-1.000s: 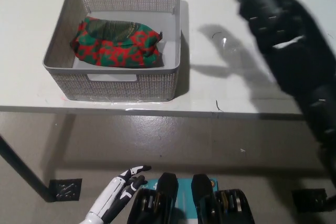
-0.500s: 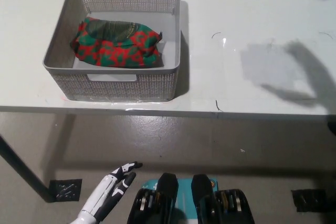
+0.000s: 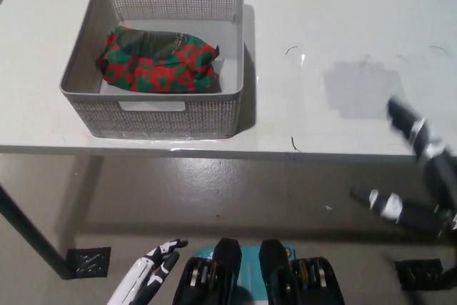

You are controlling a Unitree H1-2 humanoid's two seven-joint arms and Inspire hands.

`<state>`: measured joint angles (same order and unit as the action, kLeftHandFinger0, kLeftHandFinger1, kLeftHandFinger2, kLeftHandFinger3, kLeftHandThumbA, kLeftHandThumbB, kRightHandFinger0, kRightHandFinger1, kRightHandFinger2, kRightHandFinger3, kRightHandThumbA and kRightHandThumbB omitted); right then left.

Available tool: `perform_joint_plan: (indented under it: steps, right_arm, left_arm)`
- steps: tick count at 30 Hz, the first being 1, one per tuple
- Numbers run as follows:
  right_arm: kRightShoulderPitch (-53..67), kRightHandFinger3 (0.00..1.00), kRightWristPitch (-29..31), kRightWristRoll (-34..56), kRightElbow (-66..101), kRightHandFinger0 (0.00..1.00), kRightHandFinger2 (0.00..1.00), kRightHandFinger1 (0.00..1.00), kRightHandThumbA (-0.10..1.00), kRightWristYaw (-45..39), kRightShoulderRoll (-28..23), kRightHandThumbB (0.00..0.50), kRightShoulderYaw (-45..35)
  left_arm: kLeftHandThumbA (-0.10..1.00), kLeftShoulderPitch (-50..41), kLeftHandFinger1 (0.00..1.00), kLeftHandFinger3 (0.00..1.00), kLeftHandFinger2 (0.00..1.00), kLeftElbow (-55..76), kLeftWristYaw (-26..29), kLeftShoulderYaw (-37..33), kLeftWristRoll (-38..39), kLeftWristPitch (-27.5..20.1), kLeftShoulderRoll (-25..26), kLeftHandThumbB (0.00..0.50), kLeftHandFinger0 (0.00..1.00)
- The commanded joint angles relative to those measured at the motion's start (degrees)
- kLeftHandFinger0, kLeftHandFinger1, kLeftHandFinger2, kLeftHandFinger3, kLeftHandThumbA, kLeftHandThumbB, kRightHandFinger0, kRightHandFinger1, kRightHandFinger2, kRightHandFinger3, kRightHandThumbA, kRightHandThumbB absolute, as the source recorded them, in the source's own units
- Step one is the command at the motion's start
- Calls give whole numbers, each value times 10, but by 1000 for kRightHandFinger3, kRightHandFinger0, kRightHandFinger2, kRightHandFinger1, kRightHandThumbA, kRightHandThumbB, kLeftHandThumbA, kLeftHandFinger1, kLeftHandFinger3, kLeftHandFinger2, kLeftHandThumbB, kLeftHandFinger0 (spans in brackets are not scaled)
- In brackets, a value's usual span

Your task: Use the right hand to pick up a bag of coffee beans on the right hand side and place it into a container on the left hand side

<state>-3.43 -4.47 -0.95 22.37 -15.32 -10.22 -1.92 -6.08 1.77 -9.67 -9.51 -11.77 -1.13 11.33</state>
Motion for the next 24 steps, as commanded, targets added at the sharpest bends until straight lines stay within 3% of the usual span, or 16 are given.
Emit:
perform_joint_plan:
  steps: [1,4,6,9,16,24]
  right_arm:
    - [39,1000,121,92,-58,1000,1000,1000,1000,-25,42,294,32]
    - [83,1000,138,58,-112,1000,1000,1000,1000,-24,72,319,76]
    - [102,1000,168,55,-160,1000,1000,1000,1000,-33,79,280,98]
    - [108,1000,210,42,-241,1000,1000,1000,1000,-29,91,241,114]
    - [87,1000,240,39,-304,1000,1000,1000,1000,-25,81,205,110]
    - [96,1000,248,49,-309,1000,1000,1000,1000,-19,75,218,101]
  left_arm:
    - [1000,-19,1000,1000,1000,19,22,11,-2,-28,-4,438,1000]
    - [1000,-69,1000,1000,1000,32,32,22,2,-41,2,449,1000]
    - [1000,-92,1000,1000,1000,37,34,30,4,-48,8,415,1000]
    - [1000,-110,1000,1000,1000,46,32,40,7,-39,9,412,1000]
    - [1000,-75,1000,1000,1000,34,23,36,1,-29,-3,399,1000]
    - [1000,-49,1000,1000,1000,14,26,26,-8,-41,-5,419,1000]
